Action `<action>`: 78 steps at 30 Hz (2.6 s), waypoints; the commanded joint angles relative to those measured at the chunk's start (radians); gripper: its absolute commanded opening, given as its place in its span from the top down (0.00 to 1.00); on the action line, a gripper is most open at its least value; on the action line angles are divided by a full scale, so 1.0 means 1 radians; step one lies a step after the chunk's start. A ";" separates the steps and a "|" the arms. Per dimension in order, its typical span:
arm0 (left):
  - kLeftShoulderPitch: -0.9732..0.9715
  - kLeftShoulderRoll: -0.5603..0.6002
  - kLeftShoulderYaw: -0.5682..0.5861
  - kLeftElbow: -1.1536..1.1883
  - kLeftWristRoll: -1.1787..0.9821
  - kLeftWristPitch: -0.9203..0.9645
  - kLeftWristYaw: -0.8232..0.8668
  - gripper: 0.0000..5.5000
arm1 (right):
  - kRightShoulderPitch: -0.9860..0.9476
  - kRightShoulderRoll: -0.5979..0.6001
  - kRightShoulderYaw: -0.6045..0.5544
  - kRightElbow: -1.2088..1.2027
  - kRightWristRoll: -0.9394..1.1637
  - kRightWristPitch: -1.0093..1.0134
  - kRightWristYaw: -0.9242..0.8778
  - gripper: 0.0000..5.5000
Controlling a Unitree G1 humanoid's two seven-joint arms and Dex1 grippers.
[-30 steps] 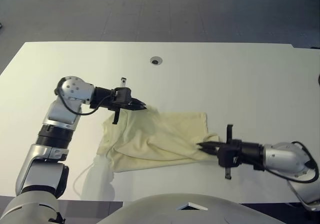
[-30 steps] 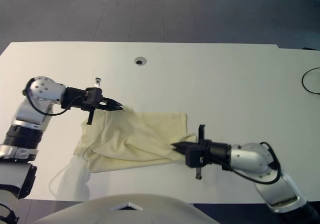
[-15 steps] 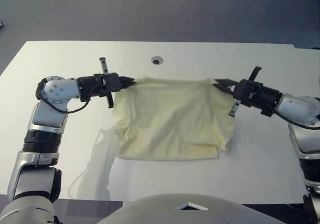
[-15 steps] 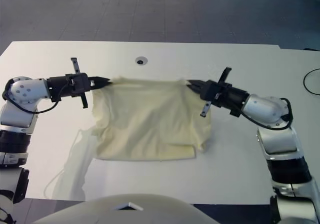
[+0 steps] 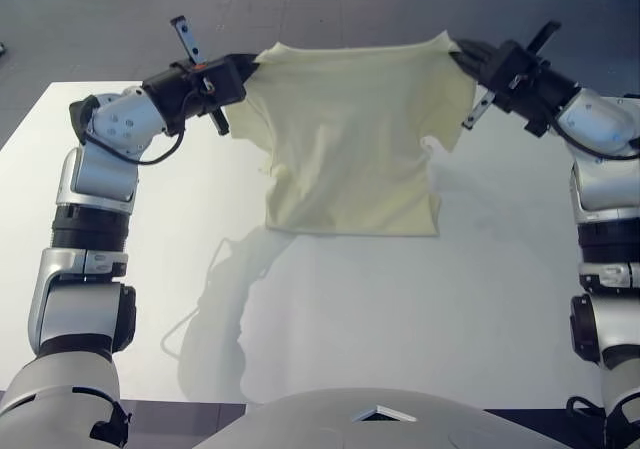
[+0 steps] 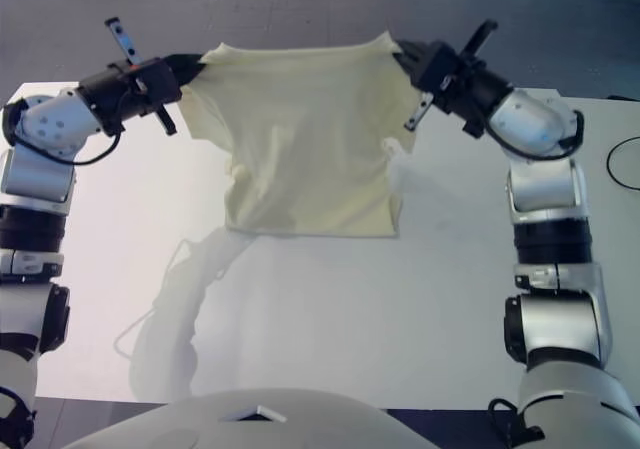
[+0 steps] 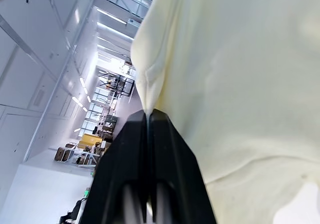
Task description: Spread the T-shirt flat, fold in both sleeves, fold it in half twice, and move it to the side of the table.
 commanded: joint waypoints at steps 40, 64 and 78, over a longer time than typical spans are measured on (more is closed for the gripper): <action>0.293 0.235 -0.085 -0.211 0.035 -0.168 0.128 1.00 | 0.170 -0.179 0.014 -0.057 0.046 -0.233 0.013 1.00; 1.127 0.491 0.022 -0.864 -0.248 -0.029 -0.314 1.00 | 1.240 -0.497 -0.184 -0.861 0.230 0.077 0.544 1.00; 1.284 0.553 0.072 -0.877 -0.245 -0.010 -0.430 1.00 | 1.365 -0.490 -0.157 -0.934 0.273 0.112 0.612 1.00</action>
